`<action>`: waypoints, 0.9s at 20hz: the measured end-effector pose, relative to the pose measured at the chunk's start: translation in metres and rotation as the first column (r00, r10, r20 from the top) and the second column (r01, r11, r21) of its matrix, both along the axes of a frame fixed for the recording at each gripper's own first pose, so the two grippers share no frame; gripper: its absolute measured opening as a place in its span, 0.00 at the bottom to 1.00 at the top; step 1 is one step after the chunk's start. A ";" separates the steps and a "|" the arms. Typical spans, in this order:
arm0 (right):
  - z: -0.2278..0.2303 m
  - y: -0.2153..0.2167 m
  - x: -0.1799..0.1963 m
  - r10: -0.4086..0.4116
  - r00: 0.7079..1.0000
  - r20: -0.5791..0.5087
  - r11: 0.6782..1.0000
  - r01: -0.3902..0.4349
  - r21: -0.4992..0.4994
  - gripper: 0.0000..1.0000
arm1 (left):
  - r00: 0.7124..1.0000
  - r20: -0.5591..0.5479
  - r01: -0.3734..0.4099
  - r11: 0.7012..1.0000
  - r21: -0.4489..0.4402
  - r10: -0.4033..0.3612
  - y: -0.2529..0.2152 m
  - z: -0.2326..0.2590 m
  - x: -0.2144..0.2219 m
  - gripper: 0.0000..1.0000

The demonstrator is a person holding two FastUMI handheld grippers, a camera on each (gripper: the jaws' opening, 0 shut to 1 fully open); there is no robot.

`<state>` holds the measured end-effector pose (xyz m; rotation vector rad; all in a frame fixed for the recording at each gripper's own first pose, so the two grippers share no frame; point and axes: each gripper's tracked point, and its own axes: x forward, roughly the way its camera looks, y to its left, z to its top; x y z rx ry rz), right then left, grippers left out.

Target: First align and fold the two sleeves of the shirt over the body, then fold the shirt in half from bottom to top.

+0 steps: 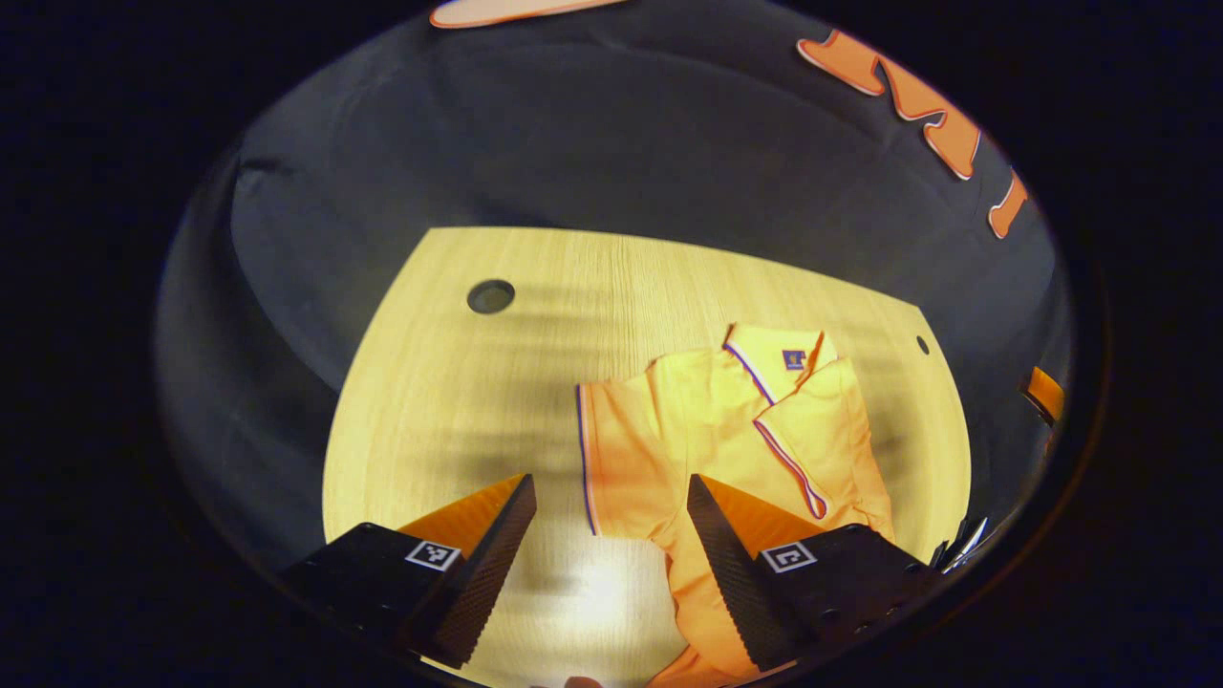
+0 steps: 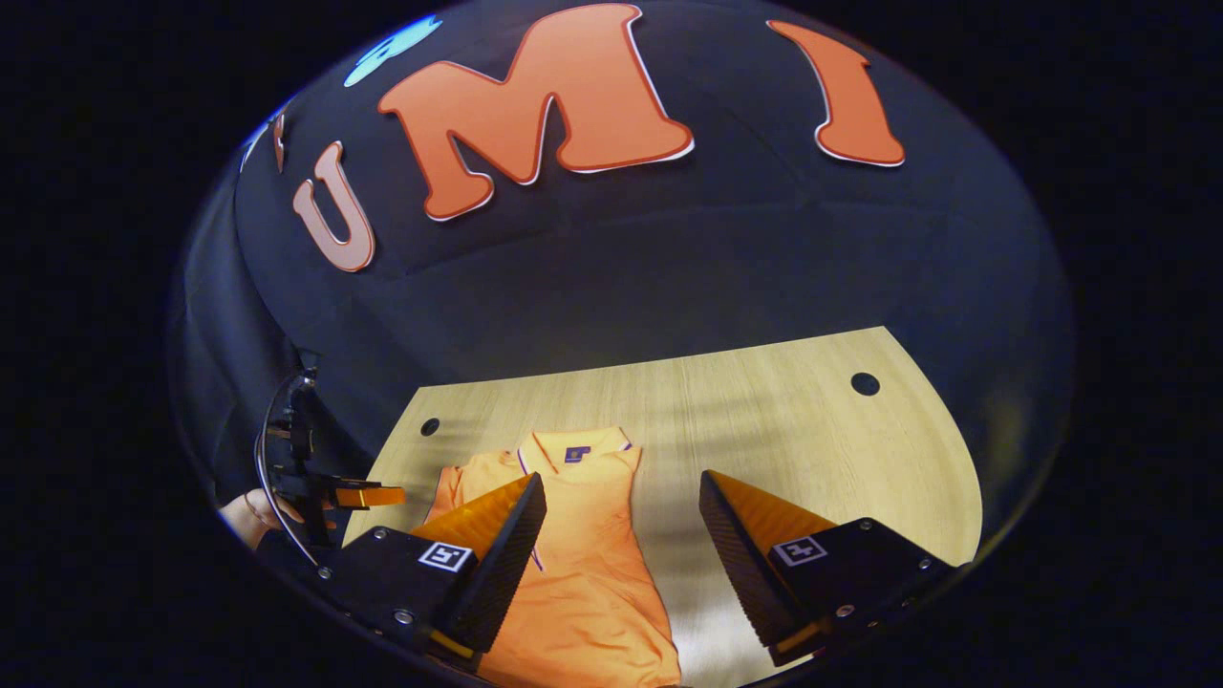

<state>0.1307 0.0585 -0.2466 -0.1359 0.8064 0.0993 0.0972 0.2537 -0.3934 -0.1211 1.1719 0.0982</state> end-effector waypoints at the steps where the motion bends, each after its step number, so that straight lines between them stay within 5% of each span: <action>1: 0.006 -0.009 -0.004 -0.013 1.000 -0.007 1.000 0.013 0.004 0.98 | 0.999 -0.041 0.010 1.000 0.004 -0.010 0.000 -0.011 0.001 0.98; 7: 0.012 -0.050 -0.016 -0.062 0.998 -0.012 0.998 0.062 0.025 0.98 | 0.979 -0.198 0.052 0.997 0.057 -0.040 0.012 -0.063 0.003 0.98; 14: 0.011 -0.069 -0.021 -0.073 0.996 -0.046 0.997 0.075 0.034 0.99 | 0.966 -0.258 0.013 0.992 0.123 0.019 0.031 -0.086 -0.001 0.98; 16: 0.010 -0.067 -0.019 -0.067 0.997 -0.049 0.997 0.069 0.046 0.99 | 0.965 -0.261 0.026 0.992 0.121 0.007 0.031 -0.086 -0.001 0.90; 18: 0.008 -0.065 -0.018 -0.064 0.997 -0.050 0.996 0.067 0.055 0.99 | 0.965 -0.261 0.006 0.993 0.118 0.026 0.025 -0.088 0.000 0.66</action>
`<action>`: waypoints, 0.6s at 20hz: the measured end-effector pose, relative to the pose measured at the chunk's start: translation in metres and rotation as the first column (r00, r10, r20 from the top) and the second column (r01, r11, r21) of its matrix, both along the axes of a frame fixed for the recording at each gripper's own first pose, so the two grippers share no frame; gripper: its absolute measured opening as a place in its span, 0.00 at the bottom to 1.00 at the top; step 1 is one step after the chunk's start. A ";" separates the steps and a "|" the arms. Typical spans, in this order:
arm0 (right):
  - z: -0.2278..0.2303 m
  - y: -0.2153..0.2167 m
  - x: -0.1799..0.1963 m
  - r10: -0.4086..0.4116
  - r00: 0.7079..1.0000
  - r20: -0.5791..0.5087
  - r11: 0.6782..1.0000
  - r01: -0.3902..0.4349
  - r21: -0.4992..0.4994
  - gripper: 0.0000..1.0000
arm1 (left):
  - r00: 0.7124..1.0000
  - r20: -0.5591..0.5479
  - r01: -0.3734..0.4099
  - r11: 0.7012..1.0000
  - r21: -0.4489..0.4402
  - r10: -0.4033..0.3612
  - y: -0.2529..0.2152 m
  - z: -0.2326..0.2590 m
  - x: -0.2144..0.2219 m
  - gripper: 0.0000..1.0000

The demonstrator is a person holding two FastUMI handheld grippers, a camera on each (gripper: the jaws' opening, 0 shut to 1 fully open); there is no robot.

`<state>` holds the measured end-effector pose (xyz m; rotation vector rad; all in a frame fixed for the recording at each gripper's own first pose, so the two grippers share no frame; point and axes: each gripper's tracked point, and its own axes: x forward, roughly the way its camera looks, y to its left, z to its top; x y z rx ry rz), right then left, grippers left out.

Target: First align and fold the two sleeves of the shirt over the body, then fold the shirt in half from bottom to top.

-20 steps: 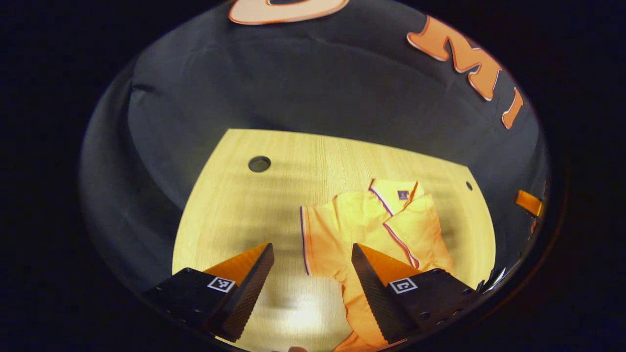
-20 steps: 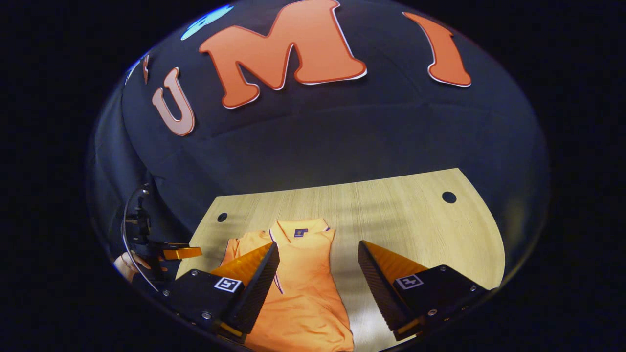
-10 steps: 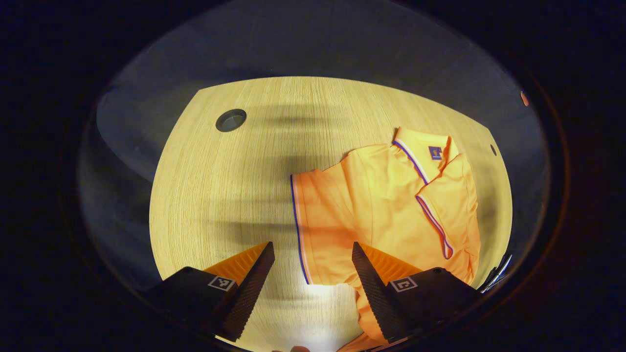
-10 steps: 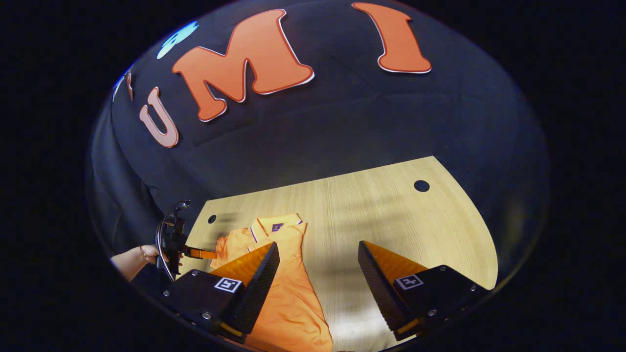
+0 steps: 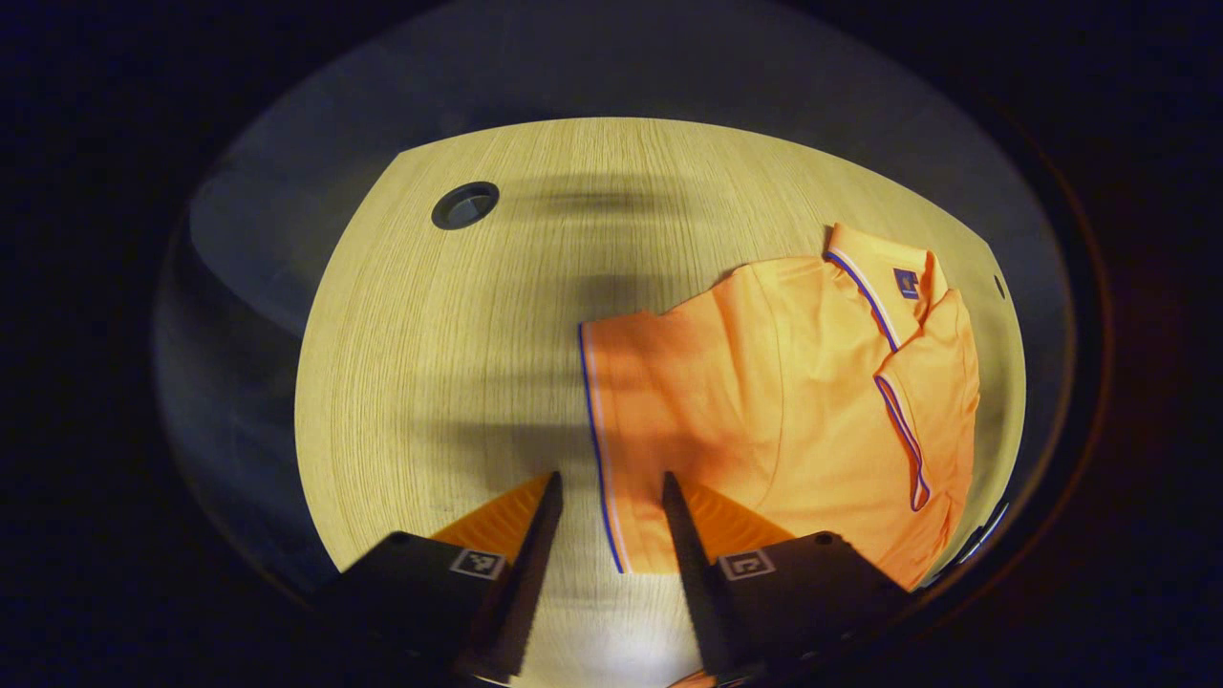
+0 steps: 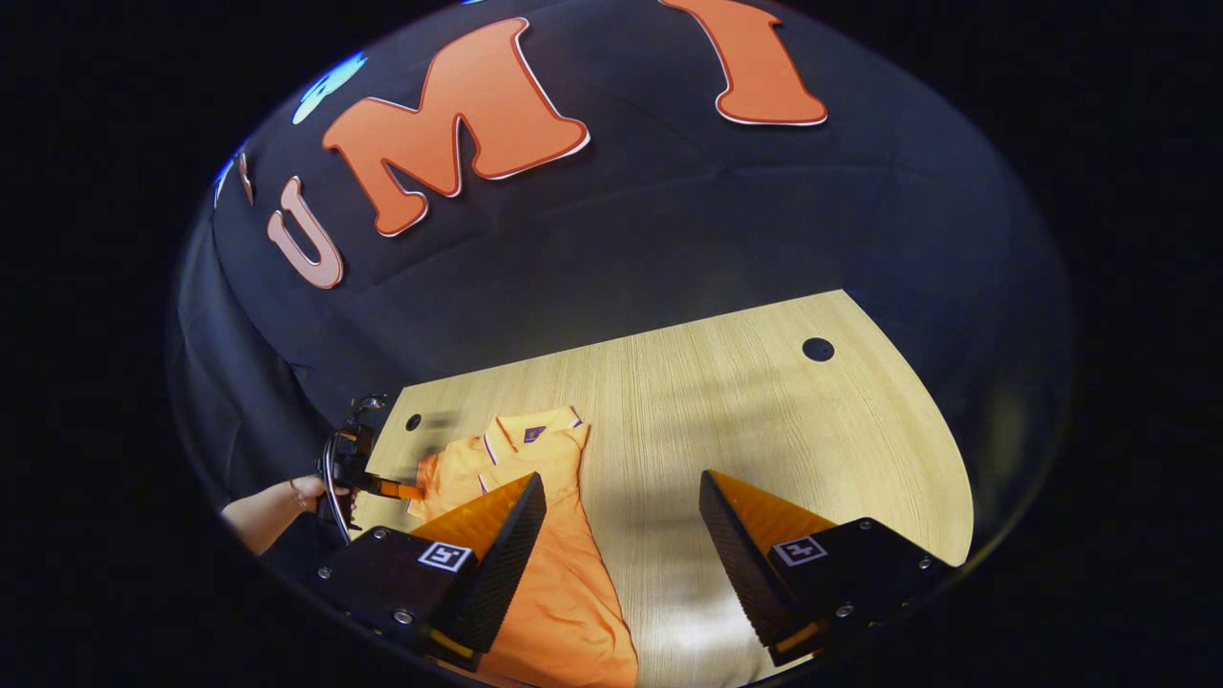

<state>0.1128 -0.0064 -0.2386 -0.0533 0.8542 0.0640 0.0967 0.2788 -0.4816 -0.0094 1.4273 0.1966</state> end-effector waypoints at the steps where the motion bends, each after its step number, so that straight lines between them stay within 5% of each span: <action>1: 0.000 0.001 0.001 0.001 1.000 -0.002 1.000 -0.001 0.004 0.99 | 1.000 -0.003 0.008 1.000 -0.008 -0.008 -0.003 0.001 0.000 0.51; 2: 0.000 0.002 0.001 0.003 1.000 -0.003 1.000 -0.003 0.005 0.99 | 1.000 0.005 0.014 1.000 -0.027 -0.014 -0.008 0.002 0.003 0.43; 4: 0.000 0.000 0.002 0.004 1.000 0.001 1.000 -0.004 -0.004 0.99 | 1.000 0.000 0.013 1.000 -0.017 -0.013 -0.010 0.000 0.002 0.09; 12: 0.003 0.000 0.002 -0.008 1.000 0.018 1.000 0.008 -0.006 0.99 | 0.998 0.040 0.056 0.998 0.020 -0.057 -0.011 0.018 0.010 0.09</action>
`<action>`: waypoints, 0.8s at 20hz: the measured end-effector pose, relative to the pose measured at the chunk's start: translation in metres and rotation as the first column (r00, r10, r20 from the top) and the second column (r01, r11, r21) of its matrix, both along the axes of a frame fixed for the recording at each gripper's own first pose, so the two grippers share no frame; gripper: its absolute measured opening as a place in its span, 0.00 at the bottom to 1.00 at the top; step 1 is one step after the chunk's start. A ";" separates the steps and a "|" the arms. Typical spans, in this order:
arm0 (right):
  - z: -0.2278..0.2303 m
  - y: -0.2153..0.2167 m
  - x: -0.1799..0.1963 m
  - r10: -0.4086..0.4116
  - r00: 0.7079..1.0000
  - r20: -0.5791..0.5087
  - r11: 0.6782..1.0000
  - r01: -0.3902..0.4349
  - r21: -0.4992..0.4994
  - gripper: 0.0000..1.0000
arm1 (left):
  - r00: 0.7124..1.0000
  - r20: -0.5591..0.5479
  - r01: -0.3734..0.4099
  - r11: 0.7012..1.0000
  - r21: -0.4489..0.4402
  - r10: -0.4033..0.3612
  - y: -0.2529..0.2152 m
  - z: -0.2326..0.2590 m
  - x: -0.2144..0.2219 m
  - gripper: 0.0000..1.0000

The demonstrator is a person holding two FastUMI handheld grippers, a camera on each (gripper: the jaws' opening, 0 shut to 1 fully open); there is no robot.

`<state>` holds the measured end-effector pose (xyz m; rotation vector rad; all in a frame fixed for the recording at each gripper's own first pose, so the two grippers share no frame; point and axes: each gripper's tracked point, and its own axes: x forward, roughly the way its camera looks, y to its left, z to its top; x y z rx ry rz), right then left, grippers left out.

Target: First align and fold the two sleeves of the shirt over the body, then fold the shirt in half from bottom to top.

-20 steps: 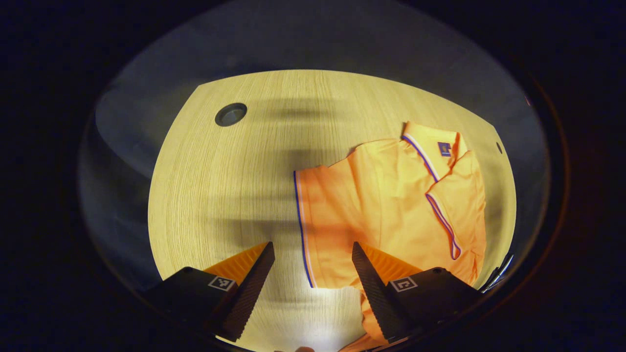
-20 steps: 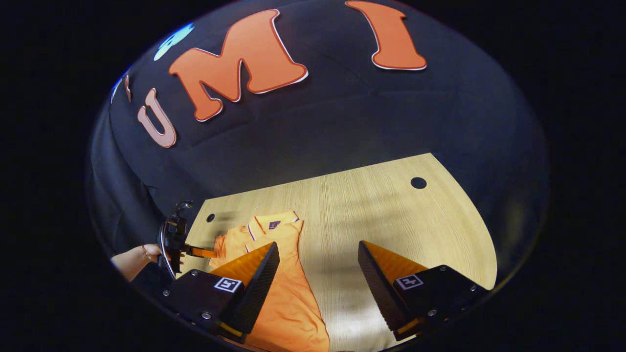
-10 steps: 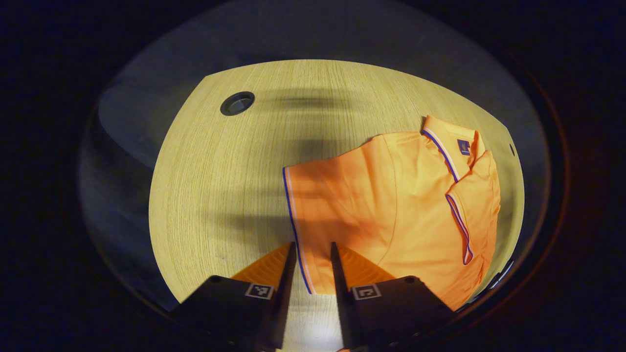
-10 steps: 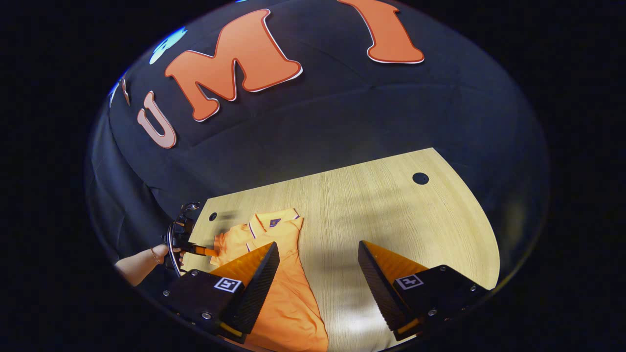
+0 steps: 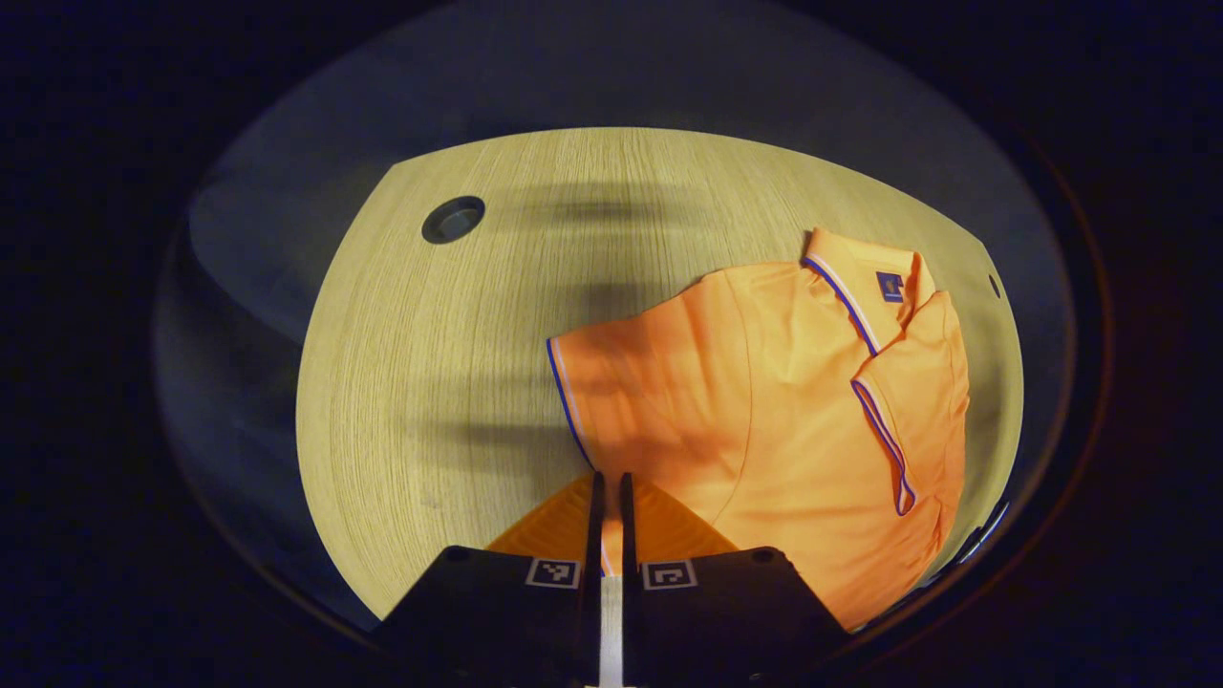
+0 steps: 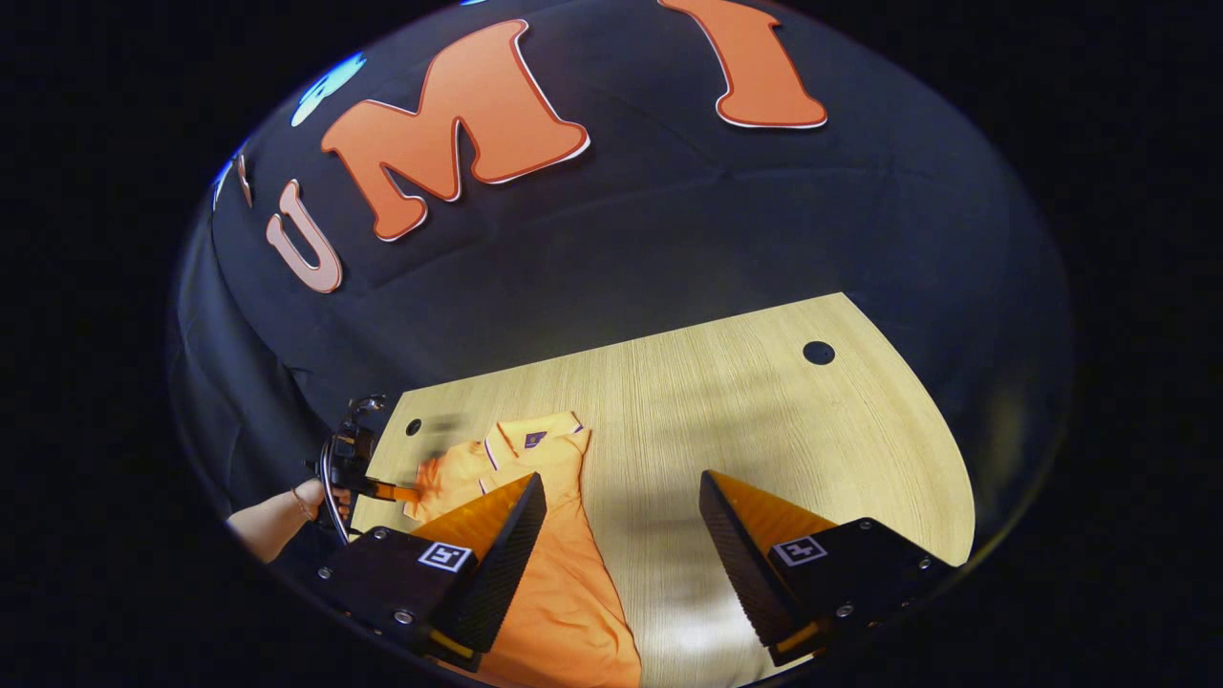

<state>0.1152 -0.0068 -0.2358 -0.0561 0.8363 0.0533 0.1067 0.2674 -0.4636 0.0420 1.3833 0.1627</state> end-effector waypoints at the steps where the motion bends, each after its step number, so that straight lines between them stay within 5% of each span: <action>1: 0.001 0.000 0.000 0.001 1.000 0.003 1.000 -0.001 0.000 0.99 | 1.000 0.004 0.011 1.000 0.005 -0.011 -0.003 0.006 0.002 0.09; 7: 0.005 0.002 -0.001 0.013 1.000 0.013 1.000 -0.013 0.001 0.99 | 0.994 0.084 0.077 0.997 -0.006 -0.076 -0.049 0.051 0.017 0.09; 16: 0.014 -0.009 -0.011 0.020 1.000 0.024 1.000 -0.020 -0.008 0.99 | 0.964 0.127 0.253 0.955 -0.153 -0.234 -0.197 0.065 0.034 0.09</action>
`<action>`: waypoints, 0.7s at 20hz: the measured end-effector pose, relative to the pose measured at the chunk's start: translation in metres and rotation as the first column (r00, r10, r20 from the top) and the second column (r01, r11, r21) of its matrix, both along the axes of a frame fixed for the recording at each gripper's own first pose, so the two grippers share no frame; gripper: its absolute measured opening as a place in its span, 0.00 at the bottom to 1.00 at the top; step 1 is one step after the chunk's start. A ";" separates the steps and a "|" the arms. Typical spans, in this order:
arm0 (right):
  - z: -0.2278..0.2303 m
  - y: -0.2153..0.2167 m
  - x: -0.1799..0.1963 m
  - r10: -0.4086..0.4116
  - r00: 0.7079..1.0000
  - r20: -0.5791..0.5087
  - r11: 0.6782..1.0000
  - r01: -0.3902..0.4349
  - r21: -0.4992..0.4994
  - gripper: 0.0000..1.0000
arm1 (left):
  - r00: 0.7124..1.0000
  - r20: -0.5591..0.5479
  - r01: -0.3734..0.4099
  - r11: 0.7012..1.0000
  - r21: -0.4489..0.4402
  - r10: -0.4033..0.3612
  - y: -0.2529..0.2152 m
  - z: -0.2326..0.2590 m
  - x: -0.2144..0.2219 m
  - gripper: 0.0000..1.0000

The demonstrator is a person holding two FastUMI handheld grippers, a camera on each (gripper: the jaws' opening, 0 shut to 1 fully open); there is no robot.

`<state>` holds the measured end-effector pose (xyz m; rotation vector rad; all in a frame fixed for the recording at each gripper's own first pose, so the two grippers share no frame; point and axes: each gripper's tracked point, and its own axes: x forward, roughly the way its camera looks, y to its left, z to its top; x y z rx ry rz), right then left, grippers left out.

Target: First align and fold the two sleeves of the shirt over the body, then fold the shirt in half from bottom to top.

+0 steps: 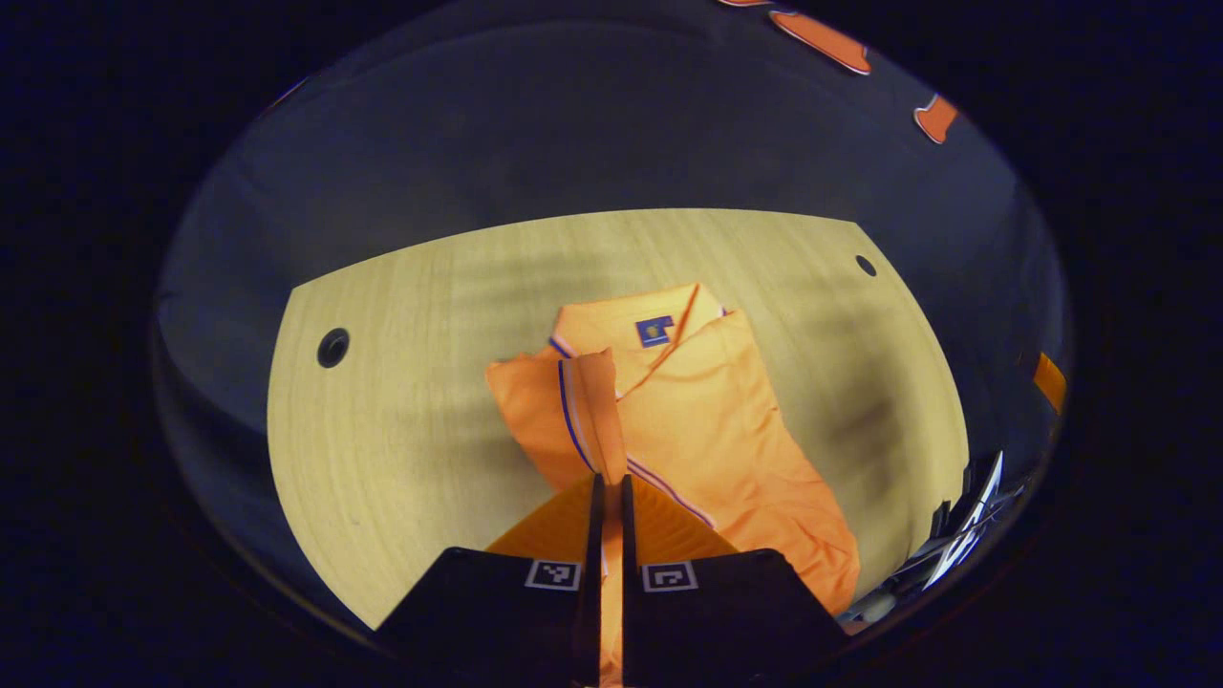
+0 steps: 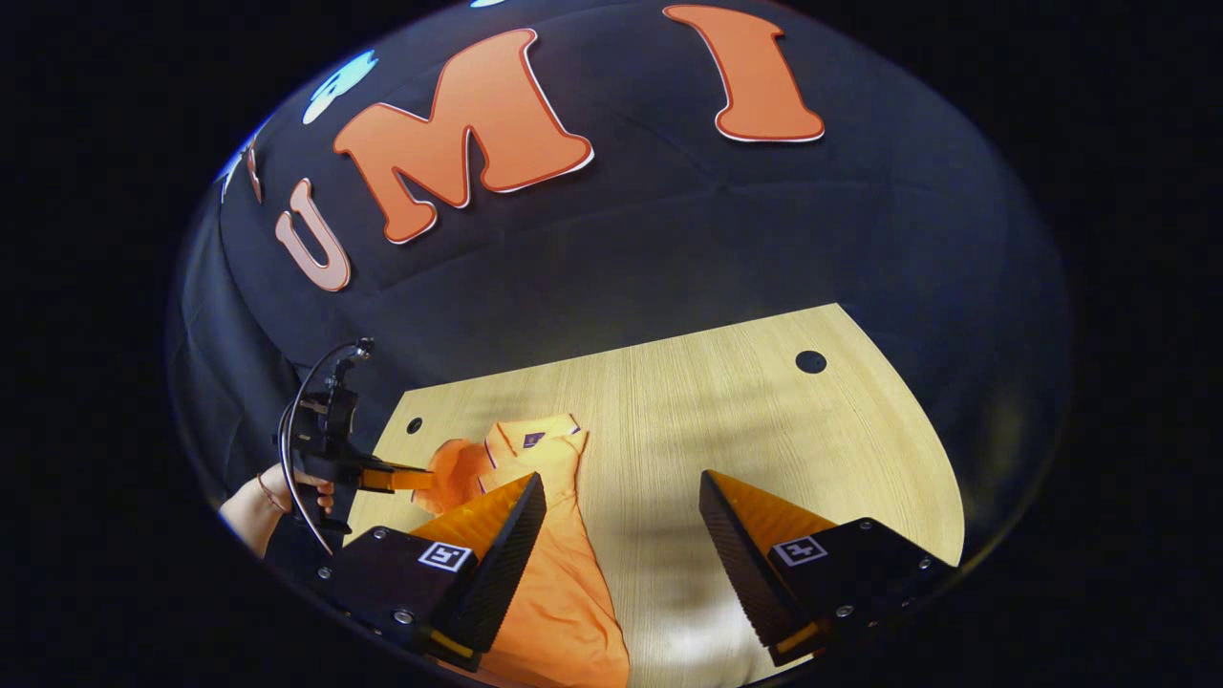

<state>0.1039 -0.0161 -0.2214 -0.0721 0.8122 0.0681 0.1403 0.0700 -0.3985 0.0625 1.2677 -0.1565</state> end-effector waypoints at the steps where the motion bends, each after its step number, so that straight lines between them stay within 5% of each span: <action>1: 0.001 -0.002 -0.001 -0.003 1.000 0.000 1.000 0.003 0.002 0.99 | 1.000 -0.007 0.015 1.000 -0.010 -0.015 -0.014 -0.003 0.003 0.09; 6: 0.003 -0.013 -0.006 -0.017 1.000 0.000 1.000 0.017 0.005 0.99 | 0.997 -0.047 0.068 0.998 -0.007 -0.068 -0.043 -0.022 0.003 0.09; 14: -0.006 -0.026 -0.013 -0.054 0.998 -0.028 0.999 0.054 0.003 0.99 | 0.994 -0.099 0.049 0.999 -0.011 -0.050 -0.061 -0.044 -0.005 0.09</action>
